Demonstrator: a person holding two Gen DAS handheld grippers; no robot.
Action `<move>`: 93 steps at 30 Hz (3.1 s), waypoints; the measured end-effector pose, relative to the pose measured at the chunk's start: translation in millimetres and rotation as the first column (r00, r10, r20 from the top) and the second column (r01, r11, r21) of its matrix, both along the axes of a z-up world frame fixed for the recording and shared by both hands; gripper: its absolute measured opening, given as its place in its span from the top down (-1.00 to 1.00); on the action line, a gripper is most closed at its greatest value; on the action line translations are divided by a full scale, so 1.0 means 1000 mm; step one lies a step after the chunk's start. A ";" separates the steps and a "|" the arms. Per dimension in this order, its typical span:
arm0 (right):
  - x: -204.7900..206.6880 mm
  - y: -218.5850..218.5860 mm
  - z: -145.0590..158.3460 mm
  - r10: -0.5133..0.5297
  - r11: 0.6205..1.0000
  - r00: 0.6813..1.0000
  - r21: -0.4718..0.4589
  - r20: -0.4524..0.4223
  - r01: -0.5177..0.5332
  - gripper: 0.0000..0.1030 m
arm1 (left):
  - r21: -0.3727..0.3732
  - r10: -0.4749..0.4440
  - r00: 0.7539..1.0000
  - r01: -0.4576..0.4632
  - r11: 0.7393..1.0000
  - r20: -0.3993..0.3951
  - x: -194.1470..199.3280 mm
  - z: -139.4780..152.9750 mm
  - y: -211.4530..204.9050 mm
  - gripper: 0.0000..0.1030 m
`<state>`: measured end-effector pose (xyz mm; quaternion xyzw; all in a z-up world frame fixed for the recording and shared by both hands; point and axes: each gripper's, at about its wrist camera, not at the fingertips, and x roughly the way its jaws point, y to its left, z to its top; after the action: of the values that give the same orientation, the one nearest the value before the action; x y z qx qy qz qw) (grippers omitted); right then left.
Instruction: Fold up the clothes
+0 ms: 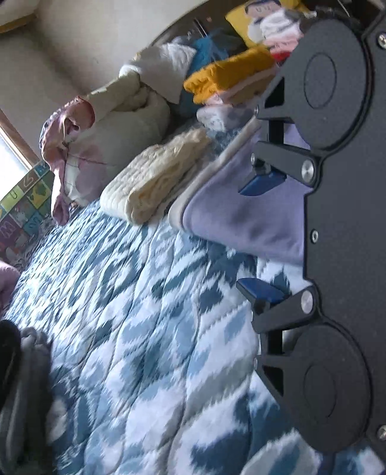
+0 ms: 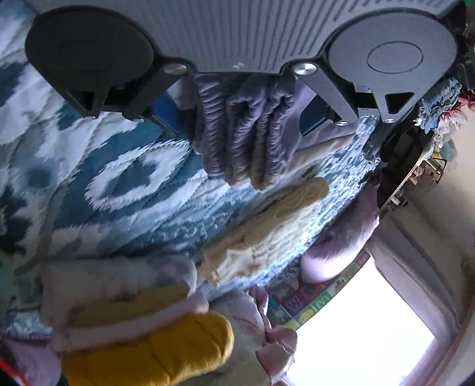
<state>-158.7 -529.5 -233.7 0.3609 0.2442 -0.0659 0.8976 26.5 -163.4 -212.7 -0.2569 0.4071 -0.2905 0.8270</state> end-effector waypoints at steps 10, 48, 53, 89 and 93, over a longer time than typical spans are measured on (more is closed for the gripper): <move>0.012 0.013 -0.002 0.029 0.995 0.999 -0.091 -0.042 -0.033 -0.01 | 0.062 -0.049 0.999 0.050 0.997 -0.019 -0.002 0.002 -0.025 0.79; 0.249 -0.080 0.080 -0.194 0.889 0.981 -0.426 -0.026 0.165 -0.34 | 0.133 -0.175 0.949 0.144 0.981 0.262 0.208 0.065 -0.122 0.52; 0.225 -0.069 0.095 -0.098 0.906 0.995 -0.415 -0.017 0.082 -0.54 | 0.196 -0.195 0.931 0.139 0.971 0.308 0.175 0.076 -0.112 -0.21; 0.135 0.012 0.187 -0.078 0.888 0.923 -0.447 -0.376 -0.107 -0.99 | 0.610 -0.259 0.904 -0.002 0.793 0.340 0.028 0.184 -0.168 -1.00; 0.139 0.017 0.187 -0.064 0.883 0.923 -0.453 -0.379 -0.124 -0.99 | 0.609 -0.254 0.901 -0.014 0.793 0.351 0.028 0.183 -0.166 -1.00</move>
<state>-19.9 -512.0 -46.9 0.1093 0.3973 -0.1780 0.8936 54.5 -329.7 -29.8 0.1116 0.3084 -0.2482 0.9115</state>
